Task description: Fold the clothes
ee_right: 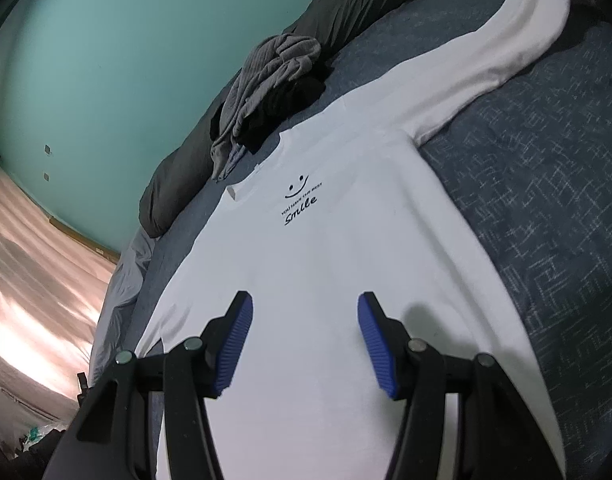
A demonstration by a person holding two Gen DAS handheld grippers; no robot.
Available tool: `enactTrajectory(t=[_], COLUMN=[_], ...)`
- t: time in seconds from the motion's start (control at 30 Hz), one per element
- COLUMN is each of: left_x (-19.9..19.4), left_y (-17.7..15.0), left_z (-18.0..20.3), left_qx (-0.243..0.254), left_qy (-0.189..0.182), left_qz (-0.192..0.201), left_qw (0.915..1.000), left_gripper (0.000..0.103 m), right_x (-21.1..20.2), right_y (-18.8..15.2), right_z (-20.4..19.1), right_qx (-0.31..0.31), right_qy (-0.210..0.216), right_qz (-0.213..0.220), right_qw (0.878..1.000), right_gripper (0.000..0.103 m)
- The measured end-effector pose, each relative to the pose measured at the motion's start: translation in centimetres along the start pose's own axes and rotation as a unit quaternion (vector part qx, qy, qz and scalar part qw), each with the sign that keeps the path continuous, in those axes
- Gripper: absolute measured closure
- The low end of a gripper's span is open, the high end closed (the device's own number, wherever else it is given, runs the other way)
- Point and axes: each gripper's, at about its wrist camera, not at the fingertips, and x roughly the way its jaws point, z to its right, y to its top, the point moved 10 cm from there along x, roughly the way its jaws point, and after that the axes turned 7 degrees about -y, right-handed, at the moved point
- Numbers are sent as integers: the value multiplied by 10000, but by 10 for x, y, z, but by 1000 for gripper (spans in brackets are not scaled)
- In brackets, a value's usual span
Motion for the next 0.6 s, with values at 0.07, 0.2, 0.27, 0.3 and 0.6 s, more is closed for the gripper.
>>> enactTrajectory(t=[0.07,0.2,0.27,0.3,0.6], left_x=[-2,-13,-10,-8,30], left_y=[7,32,44,48,65], left_z=[-5,-21,-20,-16,-1], left_qx=[-48,-266,-188,-67,441], left_qy=[65,372,406,382,304], left_qz=[63,410,497,504,400], left_qw=[9999,9981,9978,9980,9978], left_gripper=[82,68,63,63,64], right_x=[3,9,12,13,19], right_y=[-1,-6,-9,-10,-14], right_z=[1,-1,-3,-4,4], right_qx=[8,-36,-89,-113,-198], right_qy=[-15,-27,-39,-45,-255], right_qz=[-34,-130,-162,-177,-206], right_qw=[10000,9999,9998,9998,9993], right_gripper=[47,47,47,47,47])
